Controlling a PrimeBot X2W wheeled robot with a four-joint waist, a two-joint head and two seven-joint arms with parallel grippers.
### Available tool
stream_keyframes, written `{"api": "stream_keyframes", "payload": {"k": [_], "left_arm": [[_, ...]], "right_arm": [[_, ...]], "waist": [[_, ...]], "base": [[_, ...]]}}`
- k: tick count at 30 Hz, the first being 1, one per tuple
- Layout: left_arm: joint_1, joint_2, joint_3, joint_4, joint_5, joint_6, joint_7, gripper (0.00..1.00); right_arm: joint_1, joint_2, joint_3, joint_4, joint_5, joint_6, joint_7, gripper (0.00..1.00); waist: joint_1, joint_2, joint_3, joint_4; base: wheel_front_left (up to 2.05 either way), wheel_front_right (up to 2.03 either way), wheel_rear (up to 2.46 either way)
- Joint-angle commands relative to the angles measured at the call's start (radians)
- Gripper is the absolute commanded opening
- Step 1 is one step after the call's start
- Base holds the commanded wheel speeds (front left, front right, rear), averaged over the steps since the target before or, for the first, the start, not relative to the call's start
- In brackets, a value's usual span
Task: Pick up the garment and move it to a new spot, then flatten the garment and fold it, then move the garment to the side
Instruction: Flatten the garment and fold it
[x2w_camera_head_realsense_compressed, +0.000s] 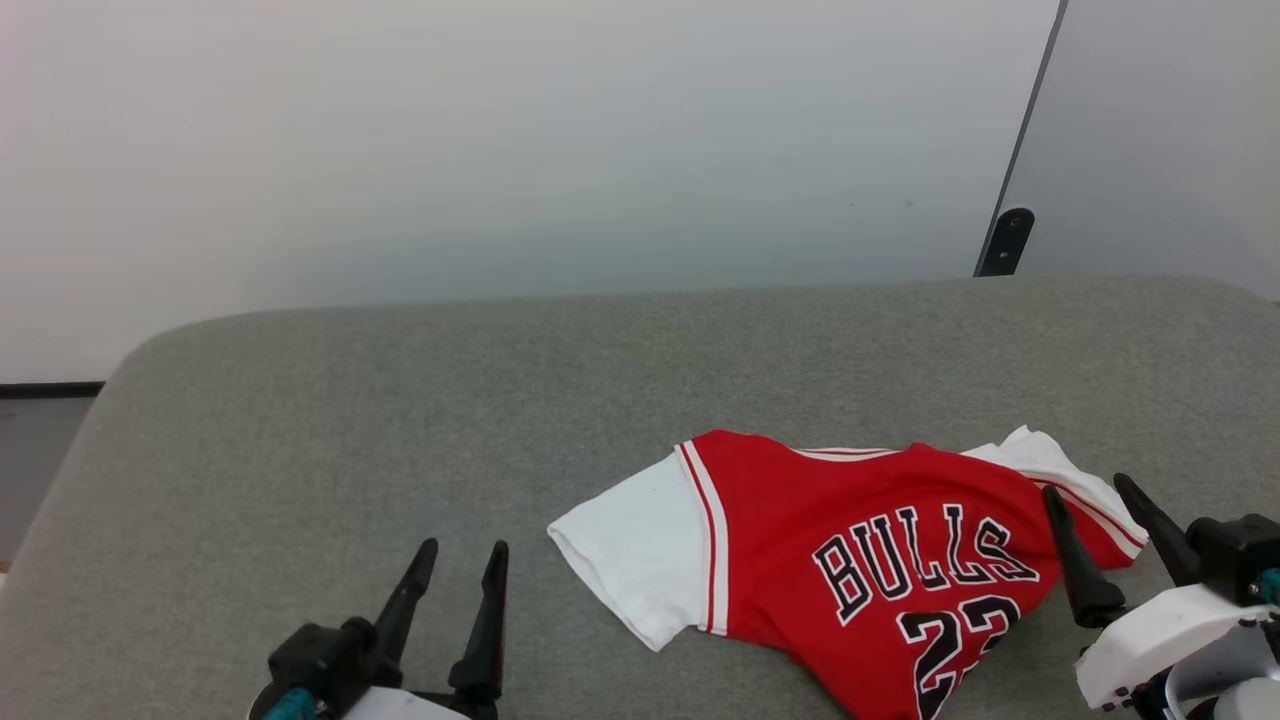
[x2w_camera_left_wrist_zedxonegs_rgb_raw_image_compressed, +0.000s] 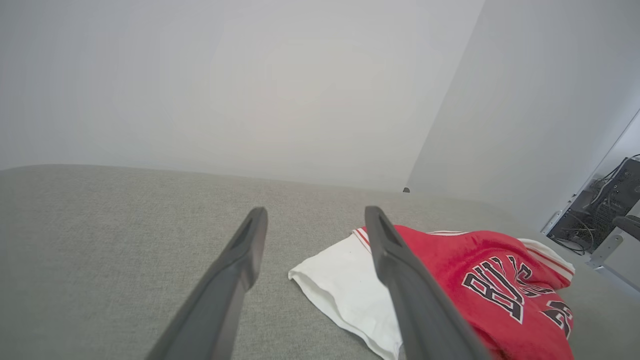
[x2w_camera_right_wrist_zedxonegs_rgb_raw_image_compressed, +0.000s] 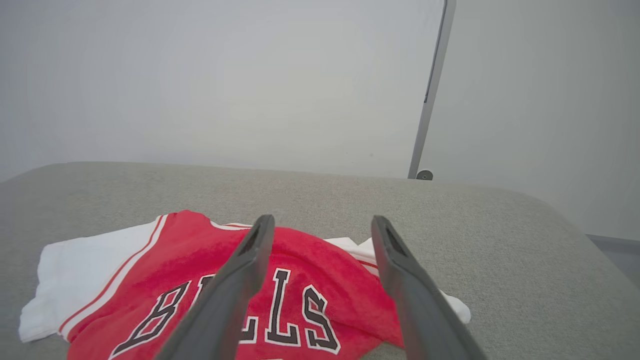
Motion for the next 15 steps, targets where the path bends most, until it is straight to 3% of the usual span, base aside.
{"api": "stream_keyframes", "payload": {"k": [1,10,15], "left_arm": [[-0.01,-0.004,0.0,0.004,0.01,-0.008,-0.002,1.0],[-0.035,-0.007,-0.01,0.032,0.005,-0.022,-0.002,1.0],[-0.1,0.035,-0.04,0.075,-0.029,-0.032,0.051,1.0]], "right_arm": [[0.019,0.015,-0.015,-0.019,-0.008,-0.001,-0.013,1.0],[0.044,0.051,-0.045,-0.063,-0.028,-0.001,-0.01,1.0],[0.059,0.075,-0.069,-0.085,-0.042,-0.001,0.016,1.0]], "waist": [[0.0,0.0,0.004,0.002],[0.0,0.0,0.015,0.01],[0.0,0.0,0.03,-0.003]], "base": [[0.0,0.0,0.0],[0.0,0.0,0.0],[0.0,0.0,0.0]]}}
